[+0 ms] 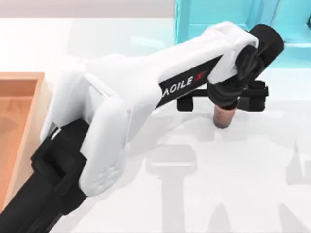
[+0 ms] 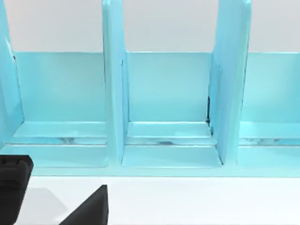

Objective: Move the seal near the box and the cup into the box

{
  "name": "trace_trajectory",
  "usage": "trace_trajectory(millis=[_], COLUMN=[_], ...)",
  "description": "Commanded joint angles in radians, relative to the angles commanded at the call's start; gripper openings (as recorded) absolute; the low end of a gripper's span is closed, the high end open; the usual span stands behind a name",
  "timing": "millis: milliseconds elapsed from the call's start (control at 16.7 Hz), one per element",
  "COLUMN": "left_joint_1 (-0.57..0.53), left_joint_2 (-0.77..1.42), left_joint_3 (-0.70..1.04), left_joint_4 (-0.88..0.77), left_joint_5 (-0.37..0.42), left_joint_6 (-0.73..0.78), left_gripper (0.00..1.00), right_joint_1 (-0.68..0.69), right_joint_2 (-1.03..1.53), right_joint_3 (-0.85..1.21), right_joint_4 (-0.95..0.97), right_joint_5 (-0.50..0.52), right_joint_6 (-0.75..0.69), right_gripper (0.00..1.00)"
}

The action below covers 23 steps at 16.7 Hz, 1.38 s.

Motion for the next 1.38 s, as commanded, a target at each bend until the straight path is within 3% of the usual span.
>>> trace_trajectory(millis=[60, 840, 1380], left_joint_1=[0.000, 0.000, -0.004], left_joint_2=[0.000, 0.000, 0.001], left_joint_3=[0.000, 0.000, 0.000], left_joint_4=[0.000, 0.000, -0.001], left_joint_5=[0.000, 0.000, 0.000], left_joint_6=[0.000, 0.000, 0.001], left_gripper=[1.00, 0.02, 0.00], right_joint_1=[0.000, 0.000, 0.000], right_joint_2=[0.000, 0.000, 0.000], right_joint_3=[0.000, 0.000, 0.000], right_joint_4=[0.000, 0.000, 0.000], right_joint_5=[0.000, 0.000, 0.000], right_joint_6=[0.000, 0.000, 0.000], right_gripper=[1.00, 1.00, 1.00])
